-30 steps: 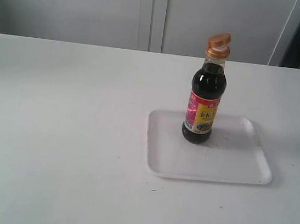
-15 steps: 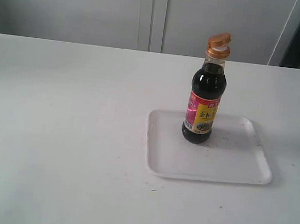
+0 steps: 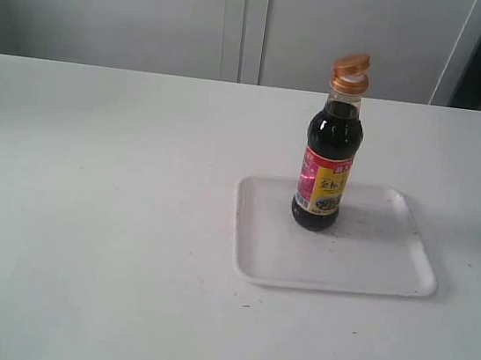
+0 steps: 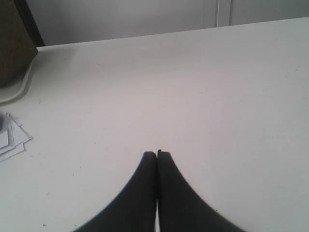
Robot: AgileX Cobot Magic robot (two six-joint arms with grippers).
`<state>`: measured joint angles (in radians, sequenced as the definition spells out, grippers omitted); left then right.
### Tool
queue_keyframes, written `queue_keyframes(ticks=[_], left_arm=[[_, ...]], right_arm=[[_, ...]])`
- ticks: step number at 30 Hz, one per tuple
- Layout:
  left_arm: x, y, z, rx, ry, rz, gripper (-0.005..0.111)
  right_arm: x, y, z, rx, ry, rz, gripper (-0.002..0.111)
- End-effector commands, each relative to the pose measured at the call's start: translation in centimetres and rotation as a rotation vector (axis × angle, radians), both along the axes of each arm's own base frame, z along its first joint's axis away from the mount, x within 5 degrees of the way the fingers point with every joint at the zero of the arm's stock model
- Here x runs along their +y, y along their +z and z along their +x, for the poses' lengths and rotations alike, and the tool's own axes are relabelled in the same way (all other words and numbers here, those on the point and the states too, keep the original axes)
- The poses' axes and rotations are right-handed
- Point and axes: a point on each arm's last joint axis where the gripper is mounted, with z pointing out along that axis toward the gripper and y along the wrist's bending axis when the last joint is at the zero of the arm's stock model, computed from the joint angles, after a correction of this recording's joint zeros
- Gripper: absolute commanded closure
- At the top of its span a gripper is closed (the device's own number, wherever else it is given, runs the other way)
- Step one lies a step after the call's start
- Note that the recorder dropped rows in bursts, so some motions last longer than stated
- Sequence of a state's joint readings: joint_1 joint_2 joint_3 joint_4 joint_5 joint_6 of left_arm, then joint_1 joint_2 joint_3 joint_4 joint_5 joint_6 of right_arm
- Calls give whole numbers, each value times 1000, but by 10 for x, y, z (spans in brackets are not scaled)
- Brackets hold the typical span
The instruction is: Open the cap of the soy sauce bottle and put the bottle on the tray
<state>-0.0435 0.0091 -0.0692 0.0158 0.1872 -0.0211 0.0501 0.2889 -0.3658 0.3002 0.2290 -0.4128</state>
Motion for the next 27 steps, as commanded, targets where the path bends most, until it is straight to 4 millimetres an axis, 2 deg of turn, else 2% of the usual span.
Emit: queue_keyframes(ticks=[1,8,27], left_arm=[[0,-13,0,40,19,-18,107],[0,-26,0,99,18,-16,107],[0,-25,0,82,18,-13,107]], right_arm=[[0,-1,-1,-9,0,1,108],[0,-1,-1,-9,0,1,108],[0,-1,-1,-9,0,1,108]])
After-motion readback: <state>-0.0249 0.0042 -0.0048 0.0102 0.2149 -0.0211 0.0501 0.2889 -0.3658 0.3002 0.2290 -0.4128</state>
